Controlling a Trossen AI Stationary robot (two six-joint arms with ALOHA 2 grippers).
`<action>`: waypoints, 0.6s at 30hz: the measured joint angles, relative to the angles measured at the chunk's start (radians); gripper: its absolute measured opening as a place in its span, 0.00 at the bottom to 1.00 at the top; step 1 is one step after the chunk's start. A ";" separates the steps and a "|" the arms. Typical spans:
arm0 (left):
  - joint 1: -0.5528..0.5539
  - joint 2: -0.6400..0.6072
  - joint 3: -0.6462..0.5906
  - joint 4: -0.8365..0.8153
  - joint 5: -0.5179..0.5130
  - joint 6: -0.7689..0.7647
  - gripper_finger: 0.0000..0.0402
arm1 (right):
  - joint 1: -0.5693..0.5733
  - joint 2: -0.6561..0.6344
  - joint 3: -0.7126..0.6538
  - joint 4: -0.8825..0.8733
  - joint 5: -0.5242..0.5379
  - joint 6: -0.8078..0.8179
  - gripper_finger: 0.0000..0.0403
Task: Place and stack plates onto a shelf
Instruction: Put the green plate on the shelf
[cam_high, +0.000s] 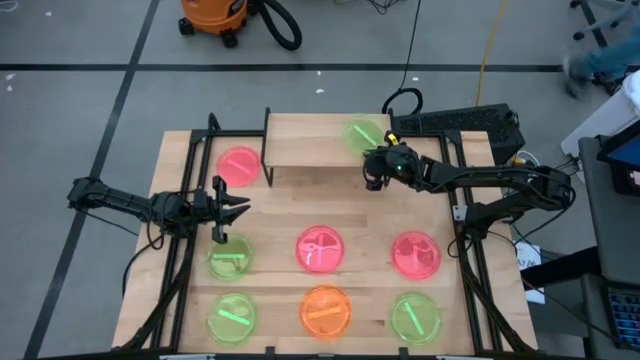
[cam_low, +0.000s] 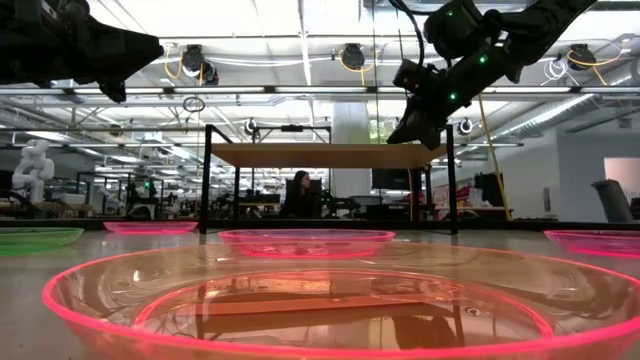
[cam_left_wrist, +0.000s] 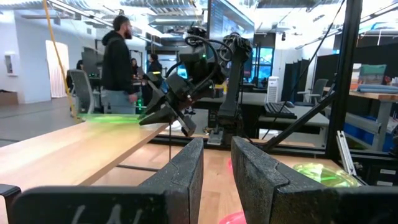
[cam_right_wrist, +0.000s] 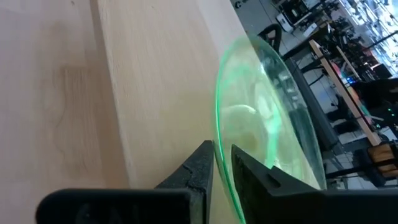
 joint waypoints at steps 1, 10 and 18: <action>0.000 0.000 0.000 0.000 0.000 0.000 0.22 | 0.000 0.000 0.000 0.000 0.000 0.001 0.12; 0.000 0.000 0.000 0.000 0.000 0.000 0.22 | 0.001 -0.009 0.000 0.010 -0.077 0.002 0.17; 0.000 0.000 0.000 0.000 0.000 0.000 0.22 | 0.001 -0.010 0.000 0.008 -0.054 0.002 0.21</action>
